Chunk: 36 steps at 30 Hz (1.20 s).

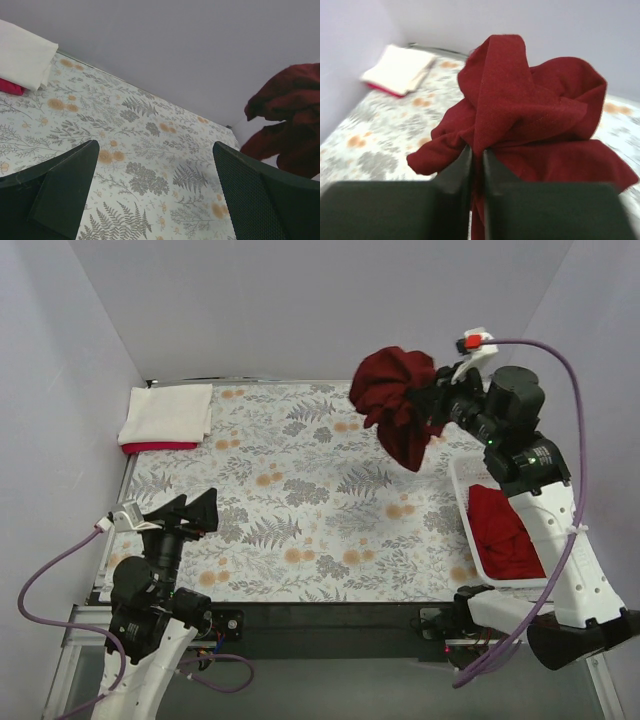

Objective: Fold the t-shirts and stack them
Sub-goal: Move the tshirt to the center of the board, then flatten the tshirt out

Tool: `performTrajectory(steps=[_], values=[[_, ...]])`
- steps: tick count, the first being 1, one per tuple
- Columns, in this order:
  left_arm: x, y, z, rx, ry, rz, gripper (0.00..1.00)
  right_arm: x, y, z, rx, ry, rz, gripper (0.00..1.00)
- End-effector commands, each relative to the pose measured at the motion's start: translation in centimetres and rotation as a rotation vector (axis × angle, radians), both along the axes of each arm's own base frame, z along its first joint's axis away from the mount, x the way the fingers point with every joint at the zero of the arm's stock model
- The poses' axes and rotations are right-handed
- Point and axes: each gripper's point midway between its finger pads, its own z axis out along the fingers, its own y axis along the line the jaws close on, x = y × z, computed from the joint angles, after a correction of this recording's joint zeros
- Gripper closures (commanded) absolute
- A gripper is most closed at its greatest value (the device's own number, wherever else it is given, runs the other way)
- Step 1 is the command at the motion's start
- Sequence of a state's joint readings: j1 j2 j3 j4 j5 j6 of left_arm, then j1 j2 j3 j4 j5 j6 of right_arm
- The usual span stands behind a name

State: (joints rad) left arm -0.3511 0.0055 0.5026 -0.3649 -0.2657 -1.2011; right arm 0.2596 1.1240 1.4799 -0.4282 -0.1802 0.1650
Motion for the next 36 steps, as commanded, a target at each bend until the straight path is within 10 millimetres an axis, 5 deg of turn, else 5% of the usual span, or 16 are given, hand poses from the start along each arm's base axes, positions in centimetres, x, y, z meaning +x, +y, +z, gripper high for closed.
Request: performTrajectory(steps=[1, 2, 3, 6, 7, 8, 10, 11, 15, 22, 28, 36], values=[[0.7, -0.8, -0.8, 0.037, 0.042, -0.028, 0.03, -2.5, 6.6, 1.7, 0.037, -0.096, 0.227, 0.76], [0.8, -0.9, -1.0, 0.041, 0.052, -0.031, 0.03, -2.7, 7.6, 0.8, 0.036, -0.080, 0.251, 0.60], [1.1, -1.2, -1.3, 0.046, 0.066, -0.041, 0.02, -3.4, 9.1, -0.4, 0.027, -0.057, 0.287, 0.31], [1.5, -1.5, -1.7, 0.057, 0.091, -0.050, 0.02, -3.7, 10.3, -6.8, -0.031, 0.066, 0.284, 0.14], [1.6, -1.7, -1.8, 0.061, 0.098, -0.058, 0.02, -3.9, 10.0, -8.0, -0.039, 0.087, 0.271, 0.13], [2.0, -1.9, -2.3, 0.070, 0.125, -0.061, 0.02, -4.1, 9.7, -11.5, -0.068, 0.148, 0.256, 0.14], [2.3, -2.3, -2.7, 0.082, 0.149, -0.078, 0.02, -4.1, 8.5, -13.9, -0.098, 0.177, 0.204, 0.16], [2.8, -2.6, -3.4, 0.102, 0.189, -0.087, 0.02, -4.6, 7.9, -17.2, -0.137, 0.229, 0.192, 0.16], [4.0, -4.2, -5.6, 0.150, 0.296, -0.154, 0.02, -5.8, 6.9, -22.4, -0.205, 0.298, 0.202, 0.21], [5.4, -7.1, -10.9, 0.138, 0.536, -0.265, 0.02, -7.1, 8.7, -28.0, -0.222, 0.360, 0.335, 0.24], [5.1, -10.3, -16.4, 0.087, 0.808, -0.403, 0.02, -5.7, 10.4, -29.5, -0.214, 0.360, 0.372, 0.25], [3.8, -13.4, -18.5, 0.156, 0.916, -0.469, 0.02, -4.3, 12.0, -30.6, -0.209, 0.385, 0.405, 0.25]])
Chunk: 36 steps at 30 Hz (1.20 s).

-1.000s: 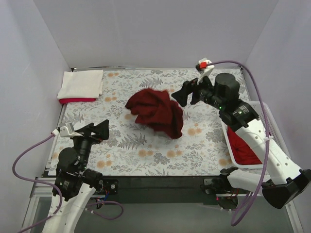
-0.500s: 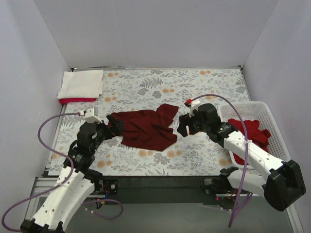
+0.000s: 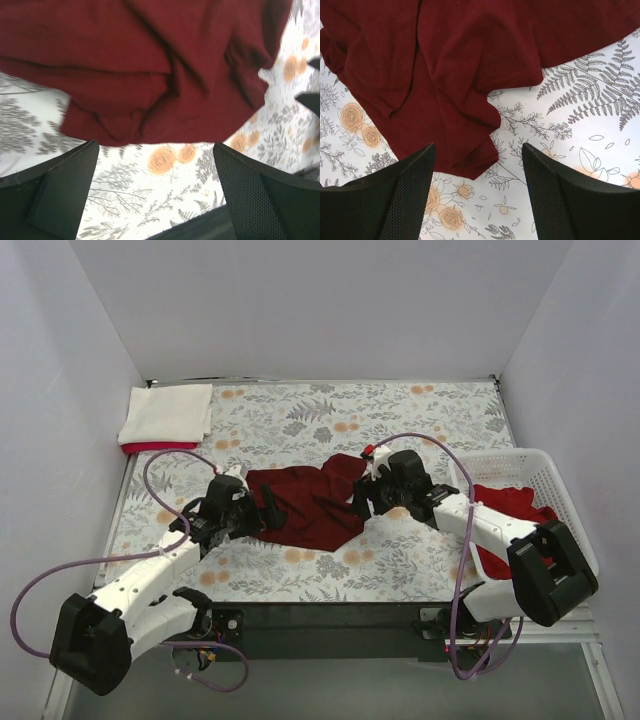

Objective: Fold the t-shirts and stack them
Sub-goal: Flatten the tshirt out

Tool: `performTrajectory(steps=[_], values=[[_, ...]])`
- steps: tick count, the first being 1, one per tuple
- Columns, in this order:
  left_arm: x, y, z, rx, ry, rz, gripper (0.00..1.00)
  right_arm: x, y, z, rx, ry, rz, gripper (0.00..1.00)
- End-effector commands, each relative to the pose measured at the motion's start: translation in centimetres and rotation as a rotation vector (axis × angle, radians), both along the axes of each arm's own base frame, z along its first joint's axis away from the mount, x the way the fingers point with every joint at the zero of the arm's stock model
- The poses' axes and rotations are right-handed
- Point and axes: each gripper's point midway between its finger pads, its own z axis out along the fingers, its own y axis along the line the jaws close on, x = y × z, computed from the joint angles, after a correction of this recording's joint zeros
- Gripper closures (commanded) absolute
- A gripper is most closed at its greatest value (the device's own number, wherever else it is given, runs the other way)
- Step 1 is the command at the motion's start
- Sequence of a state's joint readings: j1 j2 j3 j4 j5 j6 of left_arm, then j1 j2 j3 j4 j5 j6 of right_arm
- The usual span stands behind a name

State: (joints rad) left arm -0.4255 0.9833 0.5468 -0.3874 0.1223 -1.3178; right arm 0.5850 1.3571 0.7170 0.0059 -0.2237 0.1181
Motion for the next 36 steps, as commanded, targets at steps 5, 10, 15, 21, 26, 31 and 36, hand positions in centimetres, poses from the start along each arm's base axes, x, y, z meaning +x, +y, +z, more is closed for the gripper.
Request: performTrajectory(steps=[5, 10, 15, 21, 26, 31, 36], values=[[-0.3, -5.6, 1.8, 0.147, -0.062, -0.128, 0.10, 1.8, -0.1, 1.2, 0.014, -0.096, -0.054, 0.24], [-0.7, -7.9, -1.1, 0.381, -0.025, -0.188, 0.13, 0.9, -1.8, 0.4, -0.008, -0.102, -0.102, 0.24], [-0.6, -9.4, -2.8, 0.519, -0.024, -0.224, 0.29, 0.0, -2.6, -0.1, -0.007, -0.096, -0.117, 0.24], [0.1, -9.9, -4.1, 0.594, -0.027, -0.232, 0.49, -0.6, -3.0, -0.5, -0.002, -0.090, -0.124, 0.24], [0.0, -10.0, -5.2, 0.629, -0.017, -0.237, 0.49, -0.9, -2.7, -0.6, 0.017, -0.082, -0.115, 0.24], [-0.4, -9.9, -6.1, 0.653, -0.001, -0.248, 0.51, -1.2, -2.3, -0.7, 0.039, -0.064, -0.103, 0.24], [-0.2, -9.8, -5.1, 0.658, -0.019, -0.234, 0.82, -1.7, -0.6, -0.5, 0.105, -0.033, -0.036, 0.25]])
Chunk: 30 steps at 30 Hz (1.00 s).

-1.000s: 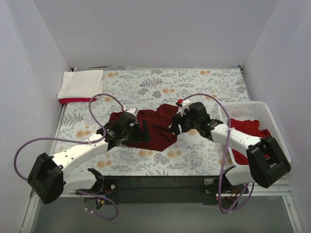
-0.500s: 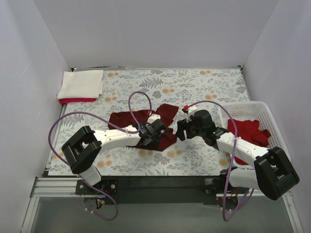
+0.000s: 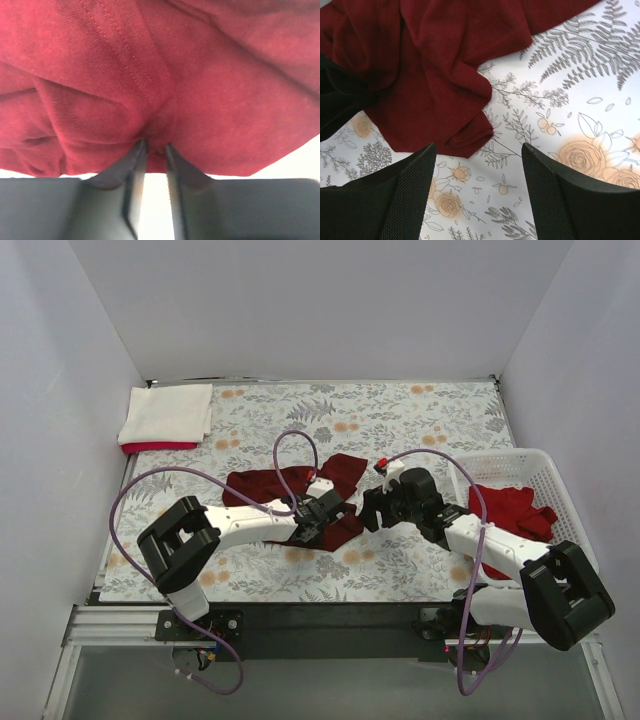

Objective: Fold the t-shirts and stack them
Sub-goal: Flatten the tshirt out

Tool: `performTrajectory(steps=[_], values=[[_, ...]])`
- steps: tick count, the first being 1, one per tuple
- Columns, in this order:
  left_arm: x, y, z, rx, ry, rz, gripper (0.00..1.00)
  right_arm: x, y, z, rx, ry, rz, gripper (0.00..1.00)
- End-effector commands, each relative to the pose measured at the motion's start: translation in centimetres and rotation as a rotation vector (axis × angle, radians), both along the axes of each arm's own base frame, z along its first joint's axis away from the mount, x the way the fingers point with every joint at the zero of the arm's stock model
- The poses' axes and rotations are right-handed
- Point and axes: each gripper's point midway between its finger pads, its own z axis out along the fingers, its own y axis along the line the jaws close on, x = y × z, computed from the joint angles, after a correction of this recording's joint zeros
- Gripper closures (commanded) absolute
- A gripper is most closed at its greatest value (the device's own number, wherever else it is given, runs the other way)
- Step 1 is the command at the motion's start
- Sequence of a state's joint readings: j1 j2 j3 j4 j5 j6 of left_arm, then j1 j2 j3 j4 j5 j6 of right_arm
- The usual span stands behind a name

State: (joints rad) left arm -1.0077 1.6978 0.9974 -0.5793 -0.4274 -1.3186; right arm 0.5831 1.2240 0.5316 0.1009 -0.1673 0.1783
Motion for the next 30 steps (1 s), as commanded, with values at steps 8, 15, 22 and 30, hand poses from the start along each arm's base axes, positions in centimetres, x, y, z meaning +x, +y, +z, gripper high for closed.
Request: performTrajectory(steps=[8, 15, 22, 30], values=[[2.6, 2.1, 9.1, -0.040, -0.207, 0.080, 0.99, 0.3, 4.1, -0.1, 0.119, 0.048, 0.122, 0.24], [3.9, 6.4, 13.6, -0.137, -0.284, 0.167, 1.00, 0.0, 5.7, -2.4, 0.137, 0.153, 0.166, 0.41], [7.3, 14.5, 15.0, -0.185, -0.342, 0.342, 1.00, 0.7, 4.5, -0.6, 0.122, 0.085, 0.103, 0.99], [14.1, 21.3, 20.2, -0.327, -0.475, 0.543, 1.00, 5.2, -2.6, 7.6, 0.024, -0.103, -0.183, 0.99]])
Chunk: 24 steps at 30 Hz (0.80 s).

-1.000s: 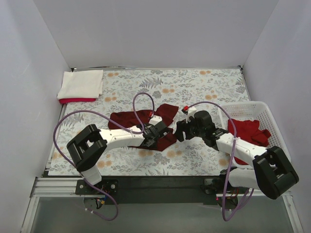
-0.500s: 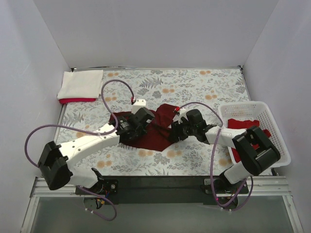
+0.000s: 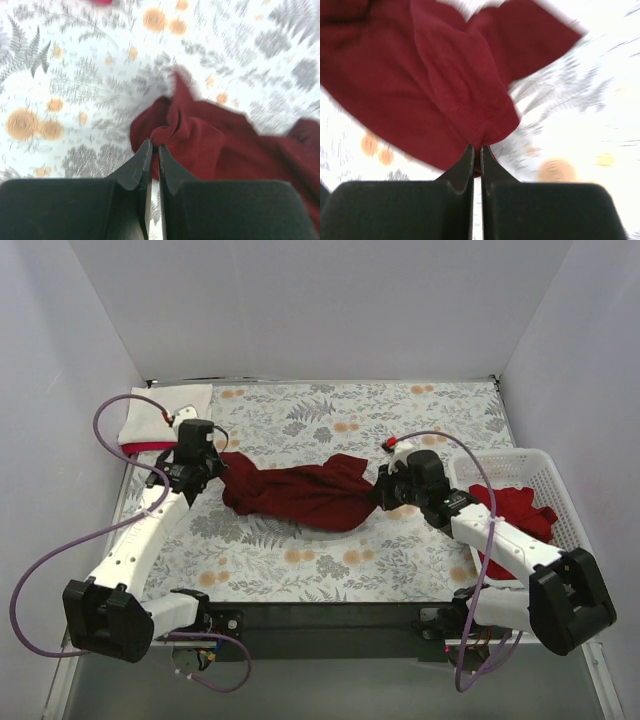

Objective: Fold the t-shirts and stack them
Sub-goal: Flatten the tshirt out

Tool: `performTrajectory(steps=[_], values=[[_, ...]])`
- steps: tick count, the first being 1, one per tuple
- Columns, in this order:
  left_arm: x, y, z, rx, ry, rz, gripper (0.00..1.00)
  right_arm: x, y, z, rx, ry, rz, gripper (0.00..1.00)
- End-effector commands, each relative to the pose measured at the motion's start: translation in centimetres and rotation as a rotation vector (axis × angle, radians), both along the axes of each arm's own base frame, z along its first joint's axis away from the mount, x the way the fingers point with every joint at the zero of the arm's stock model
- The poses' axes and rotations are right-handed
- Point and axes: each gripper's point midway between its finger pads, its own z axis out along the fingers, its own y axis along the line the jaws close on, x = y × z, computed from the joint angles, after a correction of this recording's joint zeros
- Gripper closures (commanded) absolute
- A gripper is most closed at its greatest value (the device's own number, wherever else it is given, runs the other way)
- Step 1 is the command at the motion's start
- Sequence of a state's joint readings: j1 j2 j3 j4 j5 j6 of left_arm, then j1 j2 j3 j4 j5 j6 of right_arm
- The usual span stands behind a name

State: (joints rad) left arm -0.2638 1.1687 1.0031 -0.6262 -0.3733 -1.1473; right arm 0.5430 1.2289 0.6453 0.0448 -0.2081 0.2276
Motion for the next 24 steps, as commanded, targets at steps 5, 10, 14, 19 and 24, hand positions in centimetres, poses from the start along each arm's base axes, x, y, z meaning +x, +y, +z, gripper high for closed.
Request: performTrajectory(steps=[5, 10, 14, 19, 24], values=[[9.5, 2.1, 10.5, -0.221, -0.247, -0.006, 1.00, 8.4, -8.1, 11.6, 0.031, -0.188, -0.305, 0.99], [12.1, 4.6, 18.6, -0.288, -0.414, 0.028, 1.00, 10.4, -9.9, 21.6, 0.112, -0.368, -0.353, 0.99], [10.8, 6.0, 26.2, -0.262, -0.565, 0.032, 1.00, 9.6, -11.6, 27.8, 0.154, -0.493, -0.383, 0.99], [5.9, 5.8, 28.9, -0.246, -0.674, 0.023, 1.00, 5.0, -11.4, 29.9, 0.195, -0.564, -0.327, 0.99], [-1.0, 6.0, 24.8, -0.281, -0.685, 0.110, 1.00, -0.4, -10.6, 24.7, 0.211, -0.452, -0.245, 0.99]])
